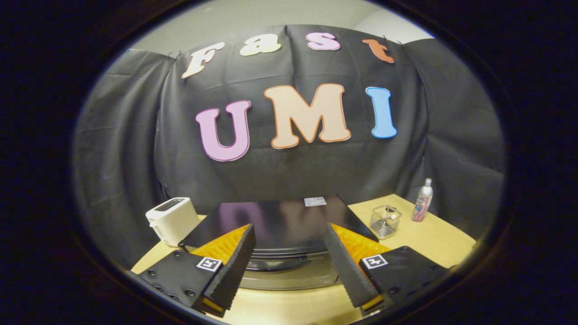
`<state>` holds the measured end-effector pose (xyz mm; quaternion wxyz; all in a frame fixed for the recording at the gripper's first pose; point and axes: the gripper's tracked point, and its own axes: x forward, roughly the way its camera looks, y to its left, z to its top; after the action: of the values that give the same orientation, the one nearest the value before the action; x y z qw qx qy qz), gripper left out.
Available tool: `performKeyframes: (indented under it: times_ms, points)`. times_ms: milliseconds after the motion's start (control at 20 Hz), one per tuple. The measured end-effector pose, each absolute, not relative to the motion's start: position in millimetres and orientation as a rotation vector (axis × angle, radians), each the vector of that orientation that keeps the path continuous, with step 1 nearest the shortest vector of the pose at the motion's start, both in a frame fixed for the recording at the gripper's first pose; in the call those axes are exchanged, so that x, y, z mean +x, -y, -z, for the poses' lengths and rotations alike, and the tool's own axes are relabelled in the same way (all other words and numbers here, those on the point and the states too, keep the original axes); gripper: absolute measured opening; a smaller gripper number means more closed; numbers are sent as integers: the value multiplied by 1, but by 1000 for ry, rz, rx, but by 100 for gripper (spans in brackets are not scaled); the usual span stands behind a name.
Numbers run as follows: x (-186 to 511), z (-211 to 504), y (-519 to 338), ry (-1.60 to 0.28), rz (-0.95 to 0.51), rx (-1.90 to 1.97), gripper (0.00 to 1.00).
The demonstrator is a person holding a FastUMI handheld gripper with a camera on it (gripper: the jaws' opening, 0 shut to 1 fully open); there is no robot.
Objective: Open the toaster oven, put the food inside, and close the toaster oven door.
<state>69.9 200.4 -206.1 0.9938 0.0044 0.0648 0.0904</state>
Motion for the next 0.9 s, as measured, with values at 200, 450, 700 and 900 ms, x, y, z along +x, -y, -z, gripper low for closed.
performKeyframes:
  times_ms: [200,450,700,900]
  points:
    - [75,237,-216,-187,-190,-16,97]
    - [72,249,-218,-177,-184,11,96]
    - [67,255,-217,-193,-183,20,96]
    - [47,258,-211,-192,-188,27,95]
